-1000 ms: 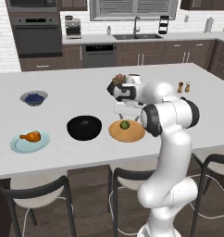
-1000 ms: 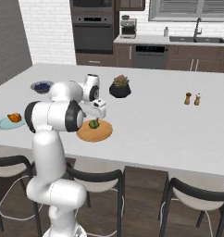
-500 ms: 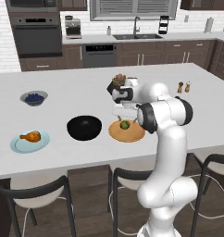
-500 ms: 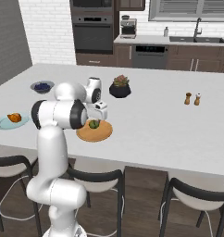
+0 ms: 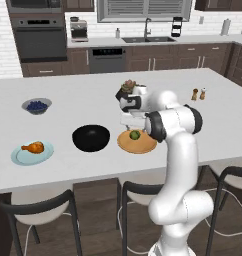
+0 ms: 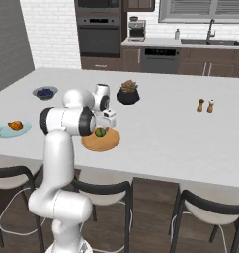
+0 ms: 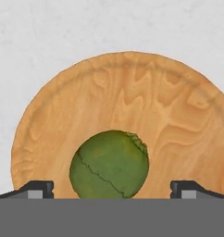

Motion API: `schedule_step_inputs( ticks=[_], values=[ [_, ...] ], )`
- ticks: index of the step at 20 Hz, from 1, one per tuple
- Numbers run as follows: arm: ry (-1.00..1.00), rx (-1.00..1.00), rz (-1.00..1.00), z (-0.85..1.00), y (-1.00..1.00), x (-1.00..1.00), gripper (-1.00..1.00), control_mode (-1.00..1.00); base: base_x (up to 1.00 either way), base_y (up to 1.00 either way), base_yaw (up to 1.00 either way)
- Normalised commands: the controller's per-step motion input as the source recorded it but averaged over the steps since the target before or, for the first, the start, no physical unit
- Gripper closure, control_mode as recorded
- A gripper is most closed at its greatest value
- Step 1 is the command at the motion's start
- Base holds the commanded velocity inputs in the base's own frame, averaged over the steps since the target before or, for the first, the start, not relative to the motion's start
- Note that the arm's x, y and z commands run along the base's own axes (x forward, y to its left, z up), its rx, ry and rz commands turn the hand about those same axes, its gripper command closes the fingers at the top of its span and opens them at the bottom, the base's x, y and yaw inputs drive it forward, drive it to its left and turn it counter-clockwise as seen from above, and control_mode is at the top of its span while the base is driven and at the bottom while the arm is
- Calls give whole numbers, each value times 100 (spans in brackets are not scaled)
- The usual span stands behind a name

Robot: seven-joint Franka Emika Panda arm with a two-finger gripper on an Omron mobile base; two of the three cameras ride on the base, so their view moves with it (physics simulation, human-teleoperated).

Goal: Pick the chicken drumstick and lime from their plates and place them in the bowl. Then put the bowl in the fridge.

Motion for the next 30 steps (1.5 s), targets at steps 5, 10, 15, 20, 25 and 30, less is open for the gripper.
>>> schedule_step_inputs(
  ticks=[5,10,15,20,25,30],
  values=[
    [0,0,0,-6,0,-2,-100,-100,0,0,0],
    [0,0,0,-8,1,-58,-100,-100,0,0,0],
    [0,-1,-1,-30,15,0,-100,-100,0,0,0],
    [0,-1,0,-31,7,13,-100,-100,0,0,0],
    [0,0,0,-11,0,14,-100,-100,0,0,0],
    [0,0,0,-2,-2,5,-100,-100,0,0,0]
  ],
)
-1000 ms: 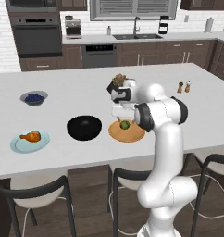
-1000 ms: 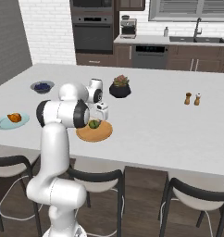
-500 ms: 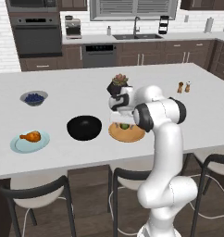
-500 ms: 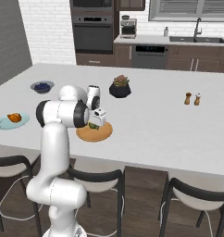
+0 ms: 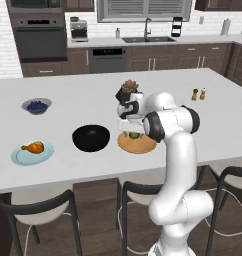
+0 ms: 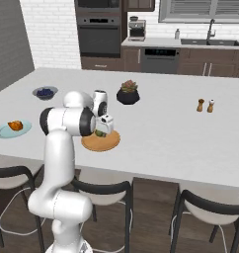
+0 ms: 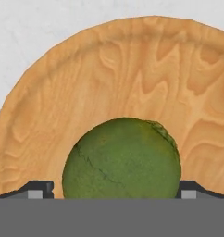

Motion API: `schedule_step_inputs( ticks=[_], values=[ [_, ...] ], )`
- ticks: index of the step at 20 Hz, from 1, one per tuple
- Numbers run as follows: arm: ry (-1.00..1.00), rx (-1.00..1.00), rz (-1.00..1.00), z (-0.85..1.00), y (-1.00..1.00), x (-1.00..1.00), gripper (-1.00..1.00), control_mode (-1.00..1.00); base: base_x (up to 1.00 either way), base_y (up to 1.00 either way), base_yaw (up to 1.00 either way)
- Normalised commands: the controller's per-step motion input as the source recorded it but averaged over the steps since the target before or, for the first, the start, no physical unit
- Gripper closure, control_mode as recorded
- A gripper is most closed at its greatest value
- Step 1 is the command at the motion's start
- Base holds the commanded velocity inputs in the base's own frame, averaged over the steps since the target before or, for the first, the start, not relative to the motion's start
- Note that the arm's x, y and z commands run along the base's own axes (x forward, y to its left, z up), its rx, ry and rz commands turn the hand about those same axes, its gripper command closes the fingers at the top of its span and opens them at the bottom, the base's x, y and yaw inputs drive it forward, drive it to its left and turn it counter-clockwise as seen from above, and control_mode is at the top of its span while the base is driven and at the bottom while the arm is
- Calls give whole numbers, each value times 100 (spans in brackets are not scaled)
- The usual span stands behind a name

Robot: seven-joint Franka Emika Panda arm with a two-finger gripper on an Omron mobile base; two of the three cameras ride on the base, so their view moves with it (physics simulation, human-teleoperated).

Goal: Pick the chicken drumstick and lime from their plates and place them in the bowl. Then put the bowl in the fridge.

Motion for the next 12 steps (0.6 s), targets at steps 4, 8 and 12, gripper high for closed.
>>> schedule_step_inputs(
  ticks=[4,8,12],
  values=[
    [0,0,0,-16,-11,0,100,-100,0,0,0],
    [0,0,0,-13,-19,0,100,-100,0,0,0],
    [0,0,0,-8,-16,-4,100,-100,0,0,0]
  ],
)
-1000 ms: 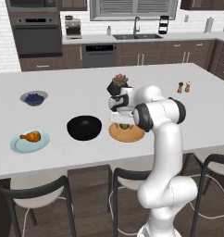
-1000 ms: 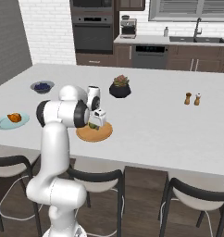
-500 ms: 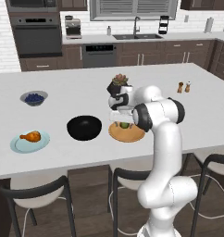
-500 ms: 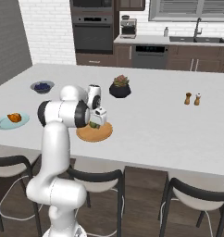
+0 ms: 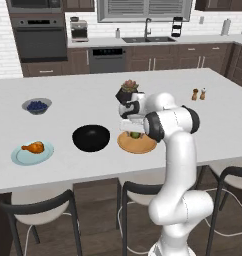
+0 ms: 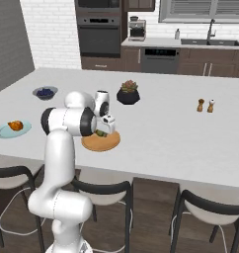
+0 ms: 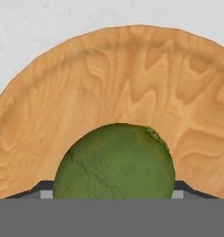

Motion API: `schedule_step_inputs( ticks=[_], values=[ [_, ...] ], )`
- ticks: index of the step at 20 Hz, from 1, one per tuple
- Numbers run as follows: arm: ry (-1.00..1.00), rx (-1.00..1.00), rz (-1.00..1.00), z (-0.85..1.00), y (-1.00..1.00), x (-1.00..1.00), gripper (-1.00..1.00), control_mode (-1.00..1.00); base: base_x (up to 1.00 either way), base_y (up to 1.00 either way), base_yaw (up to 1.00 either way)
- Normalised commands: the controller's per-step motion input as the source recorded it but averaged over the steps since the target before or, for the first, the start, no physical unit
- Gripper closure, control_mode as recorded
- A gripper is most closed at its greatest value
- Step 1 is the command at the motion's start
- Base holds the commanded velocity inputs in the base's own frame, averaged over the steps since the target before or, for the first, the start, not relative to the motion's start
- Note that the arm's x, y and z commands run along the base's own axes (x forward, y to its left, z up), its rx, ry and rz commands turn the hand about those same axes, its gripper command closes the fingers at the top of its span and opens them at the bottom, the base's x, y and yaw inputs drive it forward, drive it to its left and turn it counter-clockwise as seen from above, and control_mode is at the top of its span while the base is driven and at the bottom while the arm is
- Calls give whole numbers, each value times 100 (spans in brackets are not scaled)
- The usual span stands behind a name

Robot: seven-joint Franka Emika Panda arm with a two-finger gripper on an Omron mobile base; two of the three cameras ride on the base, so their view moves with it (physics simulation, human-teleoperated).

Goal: Pick the chicken drumstick and lime from their plates and place them in the bowl. Then put the bowl in the fridge.

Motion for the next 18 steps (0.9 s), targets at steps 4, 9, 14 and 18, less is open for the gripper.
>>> schedule_step_inputs(
  ticks=[4,9,14,18],
  values=[
    [-1,0,0,26,0,-79,100,-100,0,0,0],
    [-7,0,0,79,1,-97,100,-100,0,0,0],
    [-7,0,2,80,41,-74,100,-100,0,0,0],
    [-9,0,7,70,57,-21,100,-100,0,0,0]
  ],
)
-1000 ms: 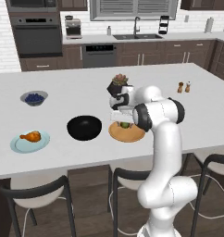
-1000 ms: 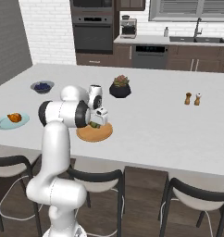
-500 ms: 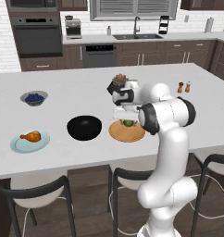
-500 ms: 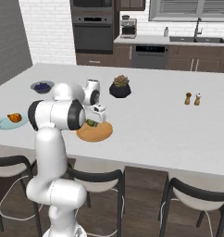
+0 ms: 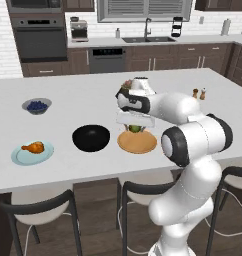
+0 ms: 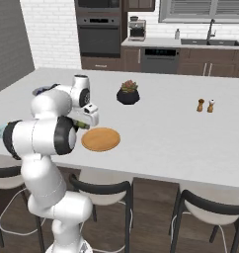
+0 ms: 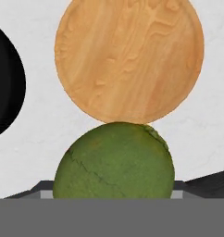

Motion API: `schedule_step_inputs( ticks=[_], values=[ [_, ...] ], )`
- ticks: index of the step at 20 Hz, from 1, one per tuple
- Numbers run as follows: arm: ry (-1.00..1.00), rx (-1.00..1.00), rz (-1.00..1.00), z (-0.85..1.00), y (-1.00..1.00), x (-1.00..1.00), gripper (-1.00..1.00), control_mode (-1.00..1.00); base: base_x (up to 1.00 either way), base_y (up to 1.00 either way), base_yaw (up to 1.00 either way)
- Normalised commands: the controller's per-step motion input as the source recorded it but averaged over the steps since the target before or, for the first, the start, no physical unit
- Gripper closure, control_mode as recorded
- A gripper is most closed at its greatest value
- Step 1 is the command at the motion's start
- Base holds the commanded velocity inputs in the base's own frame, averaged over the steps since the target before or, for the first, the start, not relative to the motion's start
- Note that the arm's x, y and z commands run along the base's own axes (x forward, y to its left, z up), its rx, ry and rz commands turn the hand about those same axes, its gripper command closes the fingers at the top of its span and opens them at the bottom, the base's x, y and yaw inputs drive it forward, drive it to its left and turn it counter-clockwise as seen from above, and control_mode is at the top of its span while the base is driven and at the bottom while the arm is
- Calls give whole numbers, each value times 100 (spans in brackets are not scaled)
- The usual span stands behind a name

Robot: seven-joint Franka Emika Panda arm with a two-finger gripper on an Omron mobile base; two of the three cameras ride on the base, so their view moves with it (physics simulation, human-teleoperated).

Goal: Pick the chicken drumstick and lime from their plates and place them in the bowl. Then put the bowl in the fridge.

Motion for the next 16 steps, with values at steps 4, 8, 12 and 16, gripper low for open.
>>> schedule_step_inputs(
  ticks=[4,8,12,16],
  values=[
    [0,0,10,39,56,0,100,-100,0,0,0],
    [1,0,8,0,69,13,100,-100,0,0,0],
    [0,0,8,-3,64,26,100,-100,0,0,0],
    [1,0,9,-22,61,69,100,-100,0,0,0]
  ],
)
